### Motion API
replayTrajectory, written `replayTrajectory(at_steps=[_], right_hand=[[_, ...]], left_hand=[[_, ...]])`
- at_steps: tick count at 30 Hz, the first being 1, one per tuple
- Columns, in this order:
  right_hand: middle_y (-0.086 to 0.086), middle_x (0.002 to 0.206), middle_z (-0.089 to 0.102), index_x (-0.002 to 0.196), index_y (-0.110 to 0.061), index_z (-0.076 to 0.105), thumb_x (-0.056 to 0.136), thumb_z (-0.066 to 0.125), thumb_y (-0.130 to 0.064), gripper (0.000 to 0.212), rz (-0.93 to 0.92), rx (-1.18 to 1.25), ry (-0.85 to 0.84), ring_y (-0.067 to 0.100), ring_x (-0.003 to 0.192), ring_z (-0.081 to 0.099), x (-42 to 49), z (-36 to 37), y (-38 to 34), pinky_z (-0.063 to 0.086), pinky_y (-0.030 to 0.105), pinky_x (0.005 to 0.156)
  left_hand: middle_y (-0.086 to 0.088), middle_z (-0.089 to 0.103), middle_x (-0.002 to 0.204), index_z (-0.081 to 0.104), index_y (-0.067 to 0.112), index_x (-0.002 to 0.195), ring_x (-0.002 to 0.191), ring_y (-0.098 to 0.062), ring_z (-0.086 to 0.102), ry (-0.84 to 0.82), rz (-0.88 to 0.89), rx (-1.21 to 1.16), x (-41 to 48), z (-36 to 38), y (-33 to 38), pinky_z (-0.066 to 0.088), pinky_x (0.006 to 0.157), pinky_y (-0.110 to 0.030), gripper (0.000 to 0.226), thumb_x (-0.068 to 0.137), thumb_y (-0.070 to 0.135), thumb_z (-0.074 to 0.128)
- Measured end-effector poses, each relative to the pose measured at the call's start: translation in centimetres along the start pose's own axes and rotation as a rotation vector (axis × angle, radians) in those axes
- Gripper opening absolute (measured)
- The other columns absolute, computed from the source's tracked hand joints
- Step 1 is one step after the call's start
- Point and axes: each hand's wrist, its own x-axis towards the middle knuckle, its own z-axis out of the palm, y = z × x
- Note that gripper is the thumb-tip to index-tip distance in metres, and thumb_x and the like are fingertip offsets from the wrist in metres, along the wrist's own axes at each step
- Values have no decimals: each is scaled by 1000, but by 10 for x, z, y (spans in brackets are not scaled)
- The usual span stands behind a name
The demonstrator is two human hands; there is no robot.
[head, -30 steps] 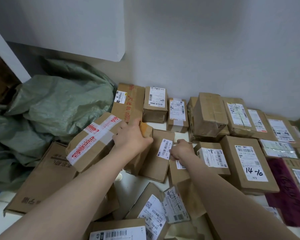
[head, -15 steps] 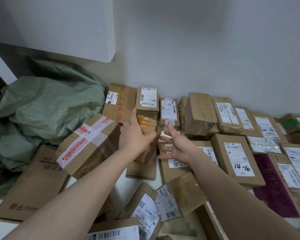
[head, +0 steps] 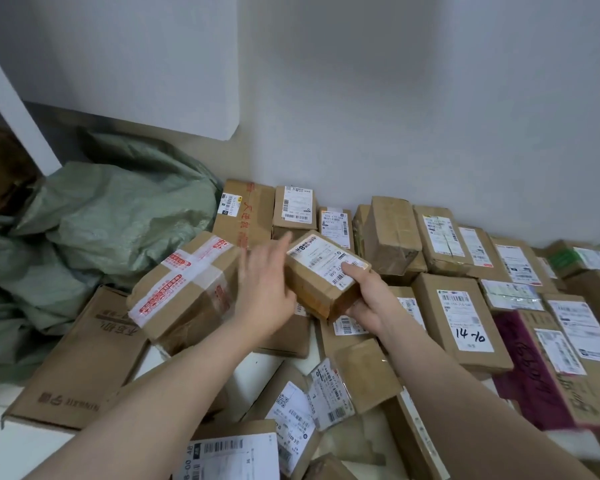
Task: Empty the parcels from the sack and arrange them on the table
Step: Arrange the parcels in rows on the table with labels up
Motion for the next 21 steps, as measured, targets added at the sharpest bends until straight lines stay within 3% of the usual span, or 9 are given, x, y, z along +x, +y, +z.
replayTrajectory(at_steps=[3,6,8,10,13,15,17,21], right_hand=[[15,112,72,137,-17,43,81,74,-12,64,-52,-60,10,35,99,71,-1,3,0,52,63,88],[10,107,75,133,-18,49,83,72,-24,55,-14,-138,53,31,99,72,-5,15,2,53,62,84],[6,105,75,130,-19,52,84,71,-32,52,13,-214,106,26,98,71,-6,24,5,55,51,83],[6,106,74,130,-17,51,84,72,-34,53,25,-272,173,20,91,68,-8,36,10,53,35,71],[9,102,73,130,-12,49,80,75,-40,64,18,-299,278,20,82,69,-1,57,27,53,28,59],[13,100,69,126,-10,41,66,77,-50,80,22,-279,404,31,87,68,4,70,42,60,40,70],[17,107,60,115,-15,28,63,74,-52,78,-2,-249,483,38,93,64,7,82,52,59,49,80],[15,113,58,121,-17,31,58,68,-61,85,-5,-256,442,37,98,61,2,105,69,56,52,87]], left_hand=[[-16,26,149,13,21,153,142,-34,16,30,-322,115,11,-16,-19,5,120,-49,97,76,24,72],[-23,16,154,7,24,153,145,-39,8,-80,-583,204,17,-33,-45,0,119,-54,106,73,36,76],[-27,13,154,5,25,152,145,-41,5,-171,-692,234,15,-41,-67,-2,118,-57,107,73,43,76],[-27,15,154,6,26,151,145,-43,7,-249,-768,238,9,-48,-87,-2,117,-58,111,70,52,76],[-21,20,150,5,28,151,142,-42,15,-284,-796,229,-6,-58,-108,3,117,-60,121,60,52,82],[-15,20,146,5,34,149,138,-38,18,-277,-779,209,-13,-62,-113,10,114,-64,128,53,52,87],[-11,19,140,11,41,147,133,-34,18,-204,-754,134,-18,-64,-114,20,110,-65,127,47,51,89],[-6,24,134,26,41,143,122,-30,24,46,-683,39,-22,-71,-108,35,99,-51,114,46,49,84]])
